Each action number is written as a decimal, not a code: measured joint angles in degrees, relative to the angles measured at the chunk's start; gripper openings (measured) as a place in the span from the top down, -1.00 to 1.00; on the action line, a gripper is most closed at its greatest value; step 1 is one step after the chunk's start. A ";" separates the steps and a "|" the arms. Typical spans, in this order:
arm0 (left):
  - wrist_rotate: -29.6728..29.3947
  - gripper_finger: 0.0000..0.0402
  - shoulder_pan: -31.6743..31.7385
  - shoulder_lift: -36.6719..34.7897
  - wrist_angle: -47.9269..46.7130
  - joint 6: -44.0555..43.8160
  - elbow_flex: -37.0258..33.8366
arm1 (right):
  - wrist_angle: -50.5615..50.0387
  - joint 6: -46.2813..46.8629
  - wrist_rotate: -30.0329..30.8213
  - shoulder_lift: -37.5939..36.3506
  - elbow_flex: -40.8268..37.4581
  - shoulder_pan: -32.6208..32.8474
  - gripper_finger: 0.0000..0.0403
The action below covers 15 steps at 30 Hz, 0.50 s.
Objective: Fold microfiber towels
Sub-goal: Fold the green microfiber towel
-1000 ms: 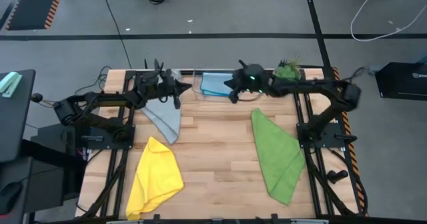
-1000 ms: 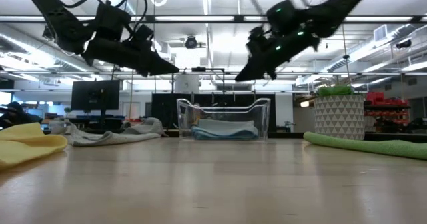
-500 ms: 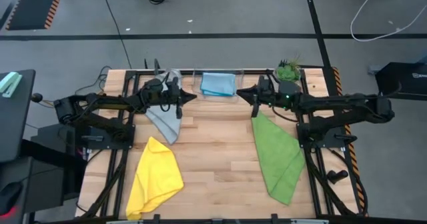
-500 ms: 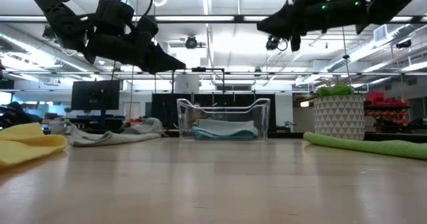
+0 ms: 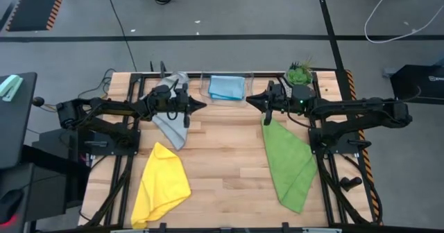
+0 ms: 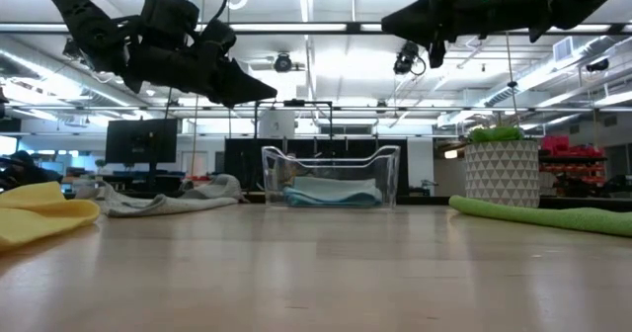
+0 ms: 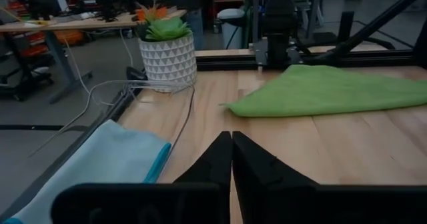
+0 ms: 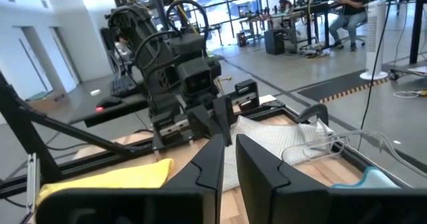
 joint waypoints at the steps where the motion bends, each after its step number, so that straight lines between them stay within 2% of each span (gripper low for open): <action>1: 0.01 0.95 -0.05 0.00 0.01 0.00 0.00 | -0.02 0.00 0.00 0.00 0.00 0.00 0.76; 9: 0.01 0.90 -0.10 0.00 -0.02 0.00 0.00 | 0.02 0.02 -0.04 0.00 0.00 0.02 0.77; 15: 0.01 0.97 -0.80 0.02 -0.09 0.43 0.00 | -8.13 2.66 -1.48 0.07 0.09 3.61 0.97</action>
